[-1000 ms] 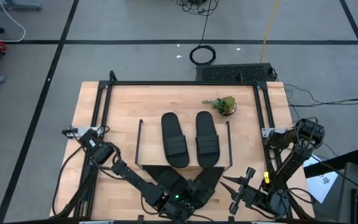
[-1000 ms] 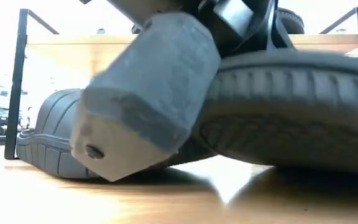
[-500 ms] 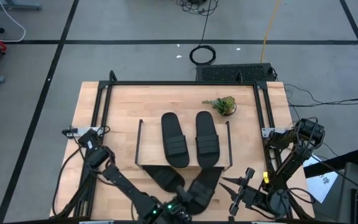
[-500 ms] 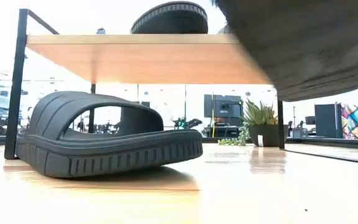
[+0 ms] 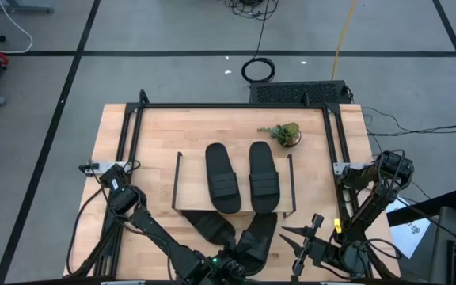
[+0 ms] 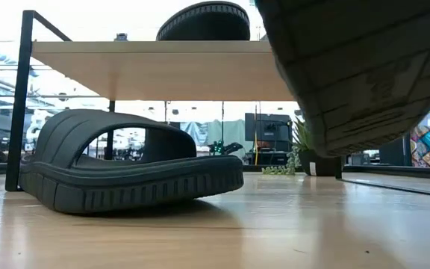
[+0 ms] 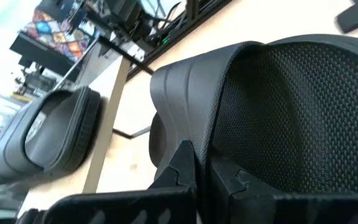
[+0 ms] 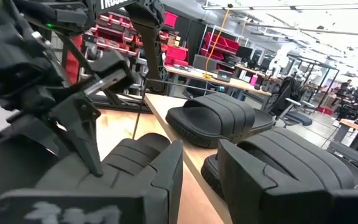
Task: Pick and place slides into the shelf
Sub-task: Put the black slide under the shelf
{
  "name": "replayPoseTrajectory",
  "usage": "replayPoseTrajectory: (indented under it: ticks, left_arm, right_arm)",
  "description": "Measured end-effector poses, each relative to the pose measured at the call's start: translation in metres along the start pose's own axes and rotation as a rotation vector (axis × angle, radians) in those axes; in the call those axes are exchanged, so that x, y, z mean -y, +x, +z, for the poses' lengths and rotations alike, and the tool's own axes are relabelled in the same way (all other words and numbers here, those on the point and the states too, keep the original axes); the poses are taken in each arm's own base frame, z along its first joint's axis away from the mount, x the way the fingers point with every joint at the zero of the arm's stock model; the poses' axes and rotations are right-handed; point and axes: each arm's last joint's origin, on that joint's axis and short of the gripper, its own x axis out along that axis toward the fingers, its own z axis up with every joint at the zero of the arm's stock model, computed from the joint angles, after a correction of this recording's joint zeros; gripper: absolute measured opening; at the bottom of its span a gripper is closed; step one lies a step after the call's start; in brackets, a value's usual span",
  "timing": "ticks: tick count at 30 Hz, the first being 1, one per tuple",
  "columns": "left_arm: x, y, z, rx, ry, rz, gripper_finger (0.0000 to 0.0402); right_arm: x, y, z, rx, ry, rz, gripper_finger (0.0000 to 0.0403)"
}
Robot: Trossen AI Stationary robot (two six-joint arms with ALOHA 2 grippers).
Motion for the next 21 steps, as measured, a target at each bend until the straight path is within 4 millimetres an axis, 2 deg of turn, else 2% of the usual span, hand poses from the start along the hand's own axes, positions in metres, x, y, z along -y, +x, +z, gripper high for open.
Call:
replayPoseTrajectory:
  ticks: [6,11,15,21]
  left_arm:
    - [0.001,0.031,-0.012,-0.050,-0.015,0.062,0.0000]
    - [0.006,0.055,-0.023,-0.091,0.058,0.141,0.0000]
    - [0.005,0.066,-0.024,-0.104,0.064,0.149,0.0000]
    - [-0.007,0.081,-0.026,-0.129,0.026,0.159,0.0000]
  right_arm:
    - [0.001,0.004,0.001,-0.002,0.010,-0.013,0.0089]
    - [0.001,0.004,0.003,0.002,0.015,-0.006,0.0089]
    - [0.001,0.004,0.003,0.009,0.000,0.009,0.0089]
    - [0.001,0.004,0.003,0.009,0.002,0.009,0.0089]
